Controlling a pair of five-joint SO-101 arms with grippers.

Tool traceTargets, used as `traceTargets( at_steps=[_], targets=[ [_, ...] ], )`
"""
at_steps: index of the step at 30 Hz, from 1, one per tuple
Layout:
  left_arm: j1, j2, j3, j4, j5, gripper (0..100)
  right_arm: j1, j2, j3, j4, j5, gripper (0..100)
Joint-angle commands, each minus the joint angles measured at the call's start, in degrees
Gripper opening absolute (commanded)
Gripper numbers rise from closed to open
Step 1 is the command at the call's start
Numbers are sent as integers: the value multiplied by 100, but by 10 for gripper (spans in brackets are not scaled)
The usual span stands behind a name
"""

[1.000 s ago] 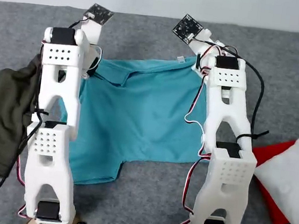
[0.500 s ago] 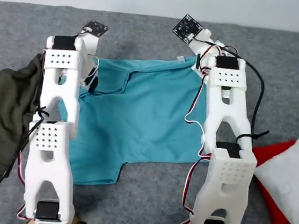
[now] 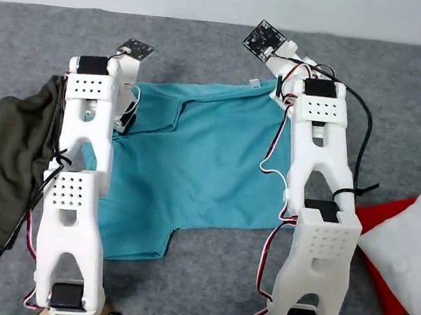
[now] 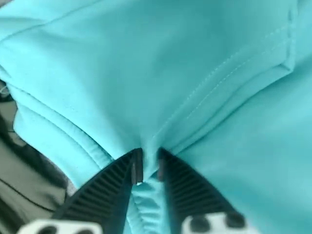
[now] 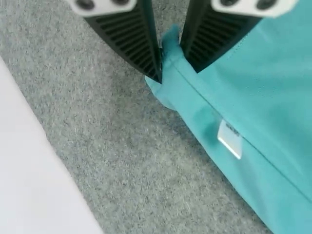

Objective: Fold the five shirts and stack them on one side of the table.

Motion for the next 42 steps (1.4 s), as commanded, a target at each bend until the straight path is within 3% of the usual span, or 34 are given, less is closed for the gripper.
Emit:
traceTargets(
  at_steps=[1, 14, 21, 30, 35, 42],
  targets=[
    [-35, -88, -84, 9, 18, 3, 13, -541, -290, 48, 53, 9],
    [-35, -229, -268, 141, 35, 9, 22, -549, -290, 251, 53, 9],
    [-255, -369, 75, 123, 53, 124, 22, -549, -290, 233, 53, 9],
    [-299, -360, 92, -35, 26, 121, -22, -514, -290, 207, 53, 9],
    [-211, -360, 92, -44, 18, 9, -22, -514, -290, 207, 53, 9],
    [-211, -360, 92, -9, -88, 3, -22, -549, -290, 215, 53, 9]
  ],
)
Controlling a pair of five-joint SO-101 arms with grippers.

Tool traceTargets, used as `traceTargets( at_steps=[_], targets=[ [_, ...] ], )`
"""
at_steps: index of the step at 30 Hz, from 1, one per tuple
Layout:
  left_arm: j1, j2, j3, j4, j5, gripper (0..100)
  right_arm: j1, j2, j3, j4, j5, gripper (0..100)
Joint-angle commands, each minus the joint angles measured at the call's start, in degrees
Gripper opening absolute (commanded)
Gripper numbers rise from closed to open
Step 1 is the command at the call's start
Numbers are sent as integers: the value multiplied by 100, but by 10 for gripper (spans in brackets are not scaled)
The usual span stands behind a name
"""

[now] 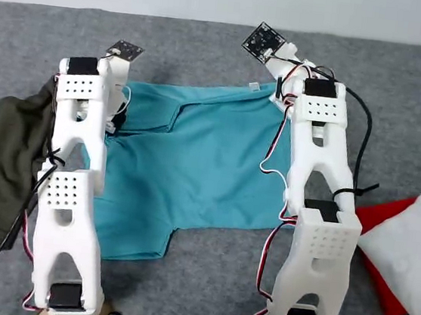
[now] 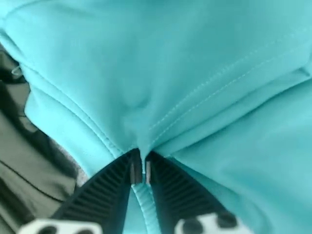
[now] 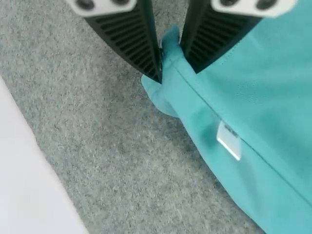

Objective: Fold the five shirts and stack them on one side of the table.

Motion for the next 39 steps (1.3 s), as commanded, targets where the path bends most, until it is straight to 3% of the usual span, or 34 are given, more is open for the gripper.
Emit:
traceTargets(
  at_steps=[1, 6, 12, 21, 28, 39],
  targets=[
    [35, -369, -31, 0, -35, 2, -22, -549, -290, 13, 53, 9],
    [97, -624, -189, 149, -18, 2, -22, -611, -316, 40, 53, 9],
    [290, -1960, 418, 149, -18, 2, -31, -1130, -290, 338, 53, 9],
    [563, -4167, 2844, 149, -334, 2, 13, -1657, -290, 1552, 70, 9],
    [369, -5503, 4875, 149, -853, 2, 154, -1877, -290, 2765, 774, 9],
    [360, -7402, 7486, 149, -1134, 2, 690, -2105, -290, 4242, 1125, 9]
  ],
)
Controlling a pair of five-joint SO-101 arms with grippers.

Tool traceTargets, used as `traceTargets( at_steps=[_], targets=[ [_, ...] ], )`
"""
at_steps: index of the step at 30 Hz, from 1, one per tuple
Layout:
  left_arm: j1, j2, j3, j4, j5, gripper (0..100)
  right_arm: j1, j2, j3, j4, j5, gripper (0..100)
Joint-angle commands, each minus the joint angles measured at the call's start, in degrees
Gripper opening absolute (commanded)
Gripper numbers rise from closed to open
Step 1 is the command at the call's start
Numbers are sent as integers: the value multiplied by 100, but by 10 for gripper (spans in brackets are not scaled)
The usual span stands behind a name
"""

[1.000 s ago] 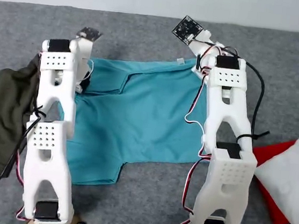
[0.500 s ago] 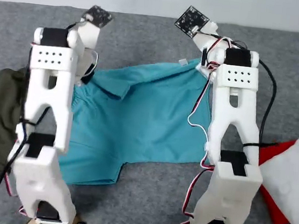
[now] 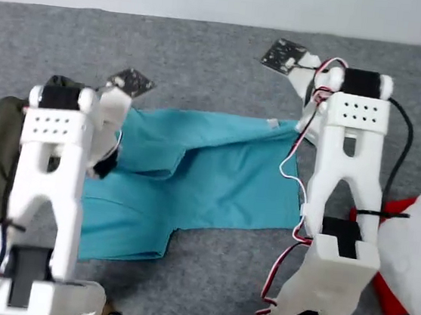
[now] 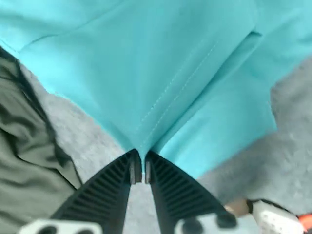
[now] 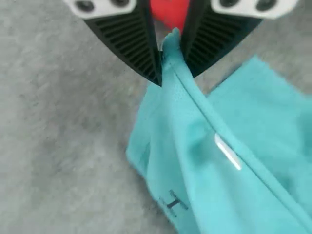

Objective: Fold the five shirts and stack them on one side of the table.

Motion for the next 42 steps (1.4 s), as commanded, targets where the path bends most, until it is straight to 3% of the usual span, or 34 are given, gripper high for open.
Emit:
traceTargets(
  at_steps=[1, 10, 16, 21, 28, 36, 42],
  targets=[
    [9, -782, 629, 149, -53, 2, 163, -576, -290, 409, 167, 10],
    [-35, -1732, 1930, 149, -79, 2, 215, -963, -281, 708, -308, 10],
    [-325, -1802, 1956, 149, -246, 2, 233, -1165, -141, 857, -800, 9],
    [-527, -1802, 1974, 149, -290, 2, 224, -1657, 791, 752, -1011, 9],
    [-536, -1793, 2053, 149, -536, 2, -40, -2686, 2629, -31, -1108, 9],
    [-536, -1793, 2281, 149, -818, 2, -84, -3591, 5292, -1763, -1073, 9],
    [-536, -1785, 2343, 149, -1020, 2, -40, -3749, 6127, -2545, -1064, 9]
  ],
)
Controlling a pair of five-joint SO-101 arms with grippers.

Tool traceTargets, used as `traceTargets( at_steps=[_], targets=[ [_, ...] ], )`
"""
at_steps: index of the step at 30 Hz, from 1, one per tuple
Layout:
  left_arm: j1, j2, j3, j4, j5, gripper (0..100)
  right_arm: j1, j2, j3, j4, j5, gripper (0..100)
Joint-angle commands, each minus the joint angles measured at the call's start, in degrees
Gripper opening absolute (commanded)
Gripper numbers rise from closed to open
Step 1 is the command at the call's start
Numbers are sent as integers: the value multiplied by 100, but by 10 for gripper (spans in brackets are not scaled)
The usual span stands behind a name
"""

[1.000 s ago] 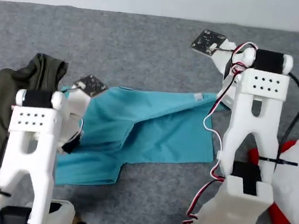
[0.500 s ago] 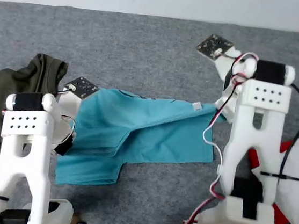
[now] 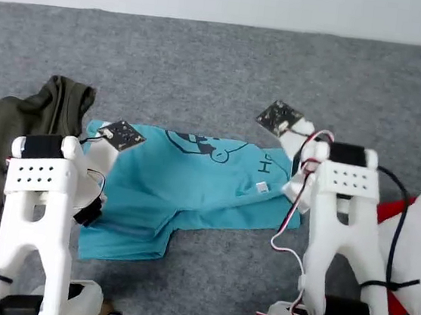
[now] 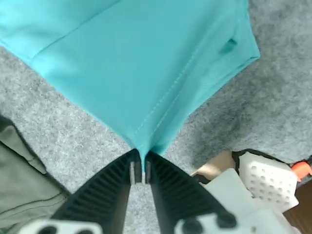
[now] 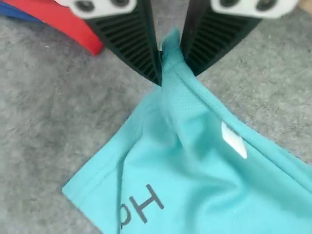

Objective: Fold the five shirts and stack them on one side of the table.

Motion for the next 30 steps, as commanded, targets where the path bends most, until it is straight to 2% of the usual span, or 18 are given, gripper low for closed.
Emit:
traceTargets(
  at_steps=[1, 11, 18, 25, 30],
  targets=[
    [-44, -158, 22, 149, -79, 2, 31, -251, 149, -382, -26, 9],
    [-9, -211, 101, 158, -290, 2, 242, -295, 149, -567, 220, 9],
    [-18, -202, 505, 149, -818, 2, 233, -277, 193, -532, 220, 9],
    [-9, -202, 549, 114, -835, 2, 92, -295, 484, -558, 176, 9],
    [-35, -193, 840, -325, -818, 2, -22, -295, 677, -646, 0, 9]
  ],
)
